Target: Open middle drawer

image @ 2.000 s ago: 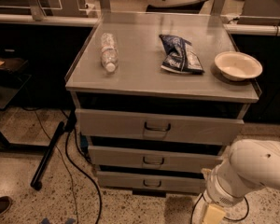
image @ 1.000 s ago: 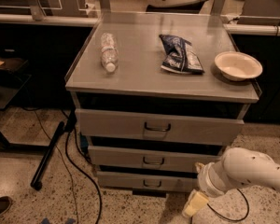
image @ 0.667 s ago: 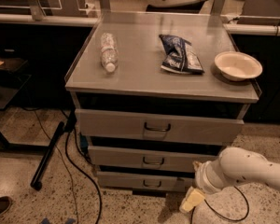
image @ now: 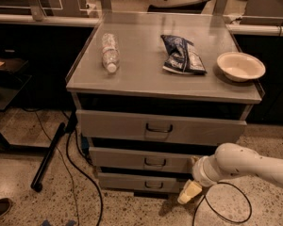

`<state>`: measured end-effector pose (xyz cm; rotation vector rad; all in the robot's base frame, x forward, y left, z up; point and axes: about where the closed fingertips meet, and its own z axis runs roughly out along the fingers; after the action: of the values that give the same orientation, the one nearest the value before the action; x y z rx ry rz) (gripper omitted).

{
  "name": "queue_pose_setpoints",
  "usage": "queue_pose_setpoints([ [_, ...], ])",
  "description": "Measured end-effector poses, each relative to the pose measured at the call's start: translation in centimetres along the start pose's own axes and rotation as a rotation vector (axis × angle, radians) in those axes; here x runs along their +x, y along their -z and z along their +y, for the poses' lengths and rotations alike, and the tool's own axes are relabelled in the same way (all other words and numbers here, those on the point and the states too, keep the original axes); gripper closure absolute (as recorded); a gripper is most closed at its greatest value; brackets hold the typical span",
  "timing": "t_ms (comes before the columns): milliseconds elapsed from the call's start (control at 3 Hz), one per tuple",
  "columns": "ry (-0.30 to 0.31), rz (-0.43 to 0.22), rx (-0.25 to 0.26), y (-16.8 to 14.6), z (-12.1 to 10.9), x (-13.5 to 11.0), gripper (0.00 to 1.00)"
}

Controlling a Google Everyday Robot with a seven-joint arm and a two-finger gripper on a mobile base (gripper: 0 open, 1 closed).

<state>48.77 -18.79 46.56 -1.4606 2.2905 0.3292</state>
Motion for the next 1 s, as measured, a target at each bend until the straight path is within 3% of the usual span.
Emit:
queue_pose_setpoints([
  [333,0.007,-0.003,0.004,-1.1,-1.0,-0.3,0.0],
  [667,0.049,0.0,0.032,-2.3,-3.5,-2.0,0.0],
  [1000,0.052,0.004,0.024,-3.4,-4.0,-2.1,0.0],
])
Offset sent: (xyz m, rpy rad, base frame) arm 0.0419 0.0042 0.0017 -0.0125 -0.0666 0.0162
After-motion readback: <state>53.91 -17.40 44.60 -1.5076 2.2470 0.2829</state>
